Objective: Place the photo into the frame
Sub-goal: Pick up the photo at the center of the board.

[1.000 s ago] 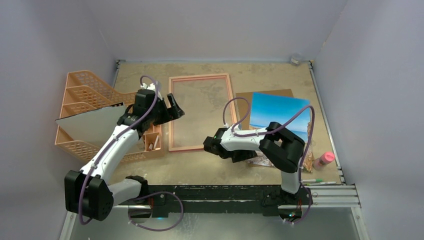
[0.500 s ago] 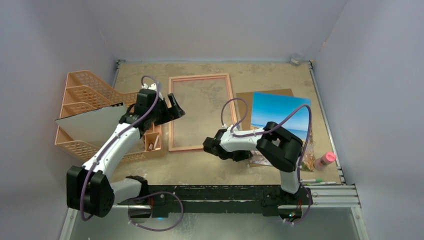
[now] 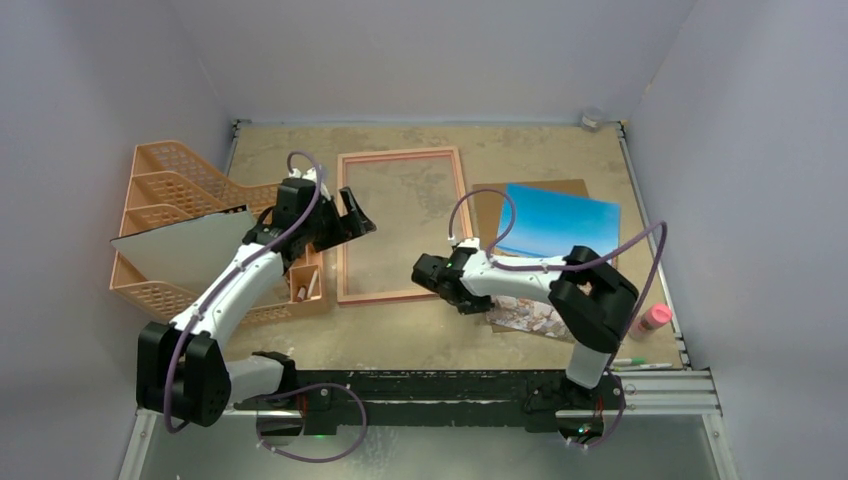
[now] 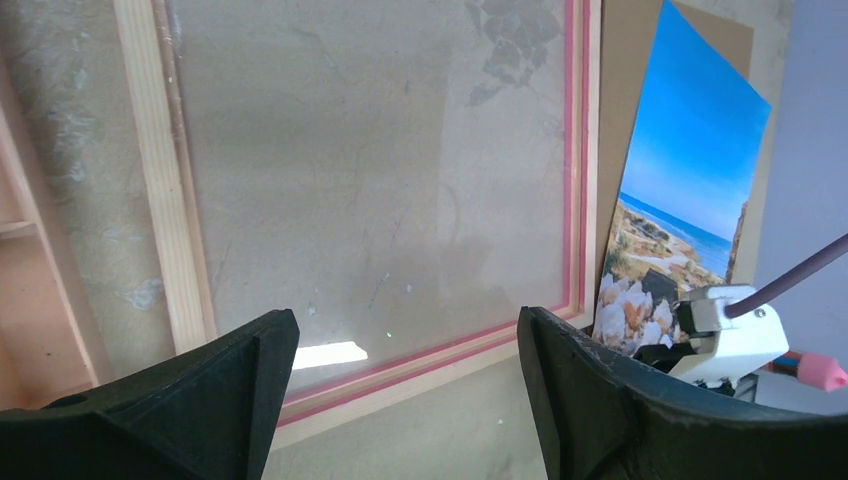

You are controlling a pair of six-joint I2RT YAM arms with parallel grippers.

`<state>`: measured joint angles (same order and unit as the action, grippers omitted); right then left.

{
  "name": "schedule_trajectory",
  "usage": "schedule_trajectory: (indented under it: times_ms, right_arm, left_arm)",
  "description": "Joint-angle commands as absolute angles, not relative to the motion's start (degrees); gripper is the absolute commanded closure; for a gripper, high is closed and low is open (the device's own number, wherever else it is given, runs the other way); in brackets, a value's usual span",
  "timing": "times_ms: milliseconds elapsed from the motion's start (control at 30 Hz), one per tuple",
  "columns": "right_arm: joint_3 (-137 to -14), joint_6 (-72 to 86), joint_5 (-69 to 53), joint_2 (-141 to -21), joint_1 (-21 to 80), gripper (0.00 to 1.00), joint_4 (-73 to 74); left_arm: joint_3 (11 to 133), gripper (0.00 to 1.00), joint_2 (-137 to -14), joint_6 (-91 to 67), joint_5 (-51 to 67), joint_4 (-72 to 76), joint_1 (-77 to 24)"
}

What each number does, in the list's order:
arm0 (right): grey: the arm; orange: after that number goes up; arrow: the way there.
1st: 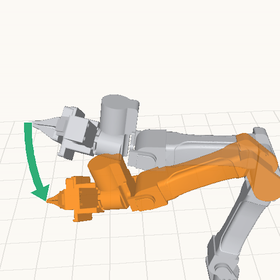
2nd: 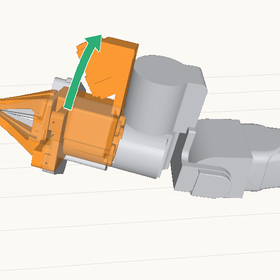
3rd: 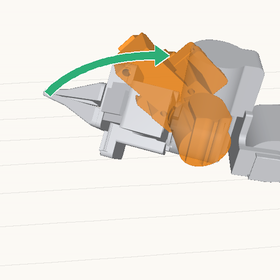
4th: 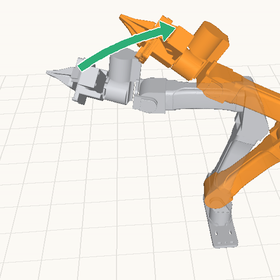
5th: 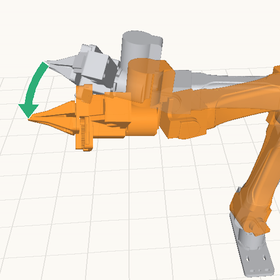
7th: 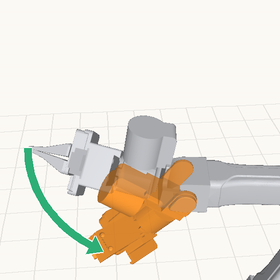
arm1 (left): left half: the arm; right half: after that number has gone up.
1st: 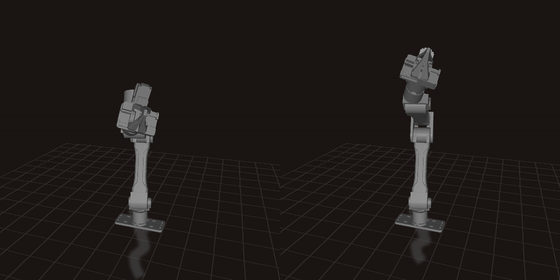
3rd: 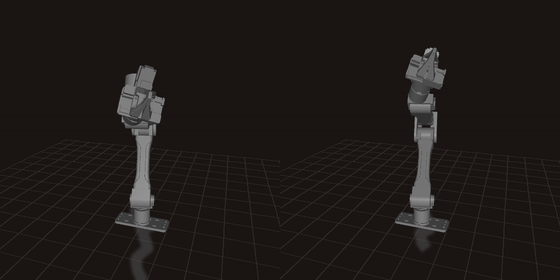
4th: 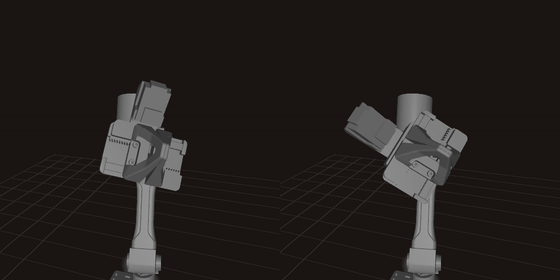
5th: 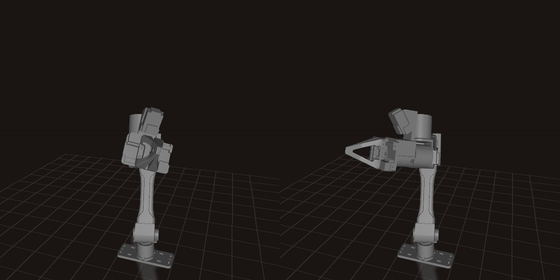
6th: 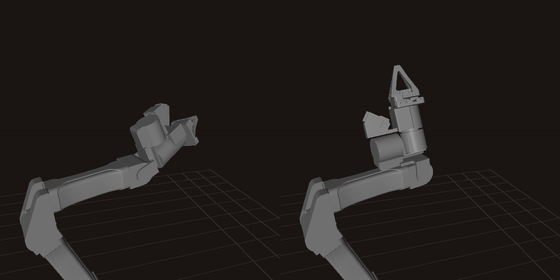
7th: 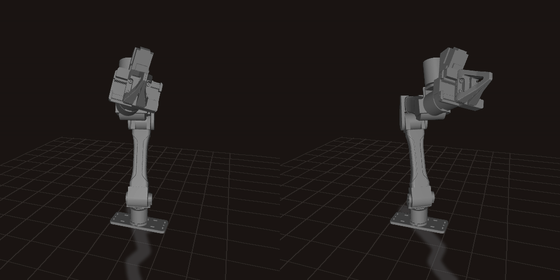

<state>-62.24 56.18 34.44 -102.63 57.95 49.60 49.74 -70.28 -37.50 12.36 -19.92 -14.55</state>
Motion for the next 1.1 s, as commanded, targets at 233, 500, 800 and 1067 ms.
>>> schedule_trajectory:
  times_ms: [233, 500, 800, 1067]
  right_arm:
    - [-62.5, 48.3, 17.2, -88.2, 46.8, 1.0, 39.1]
    - [-69.7, 49.4, 13.8, -86.6, 41.9, 1.0, 33.8]
    - [-81.9, 52.0, 10.8, -93.7, 40.3, 1.0, 32.0]
    - [-83.3, 55.2, 7.0, -95.5, 39.7, 1.0, 29.0]
  left_arm:
    - [45.9, 0.16, -70.8, -40.7, 23.5, -10.9, -14.5]
    - [40.0, 0.13, -67.2, -42.3, 26.6, 2.1, -19.2]
    - [34.1, 0.13, -70.5, -45.1, 14.6, 19.9, -36.3]
    - [37.4, 0.15, -79.6, -44.0, 6.1, 27.0, -42.6]
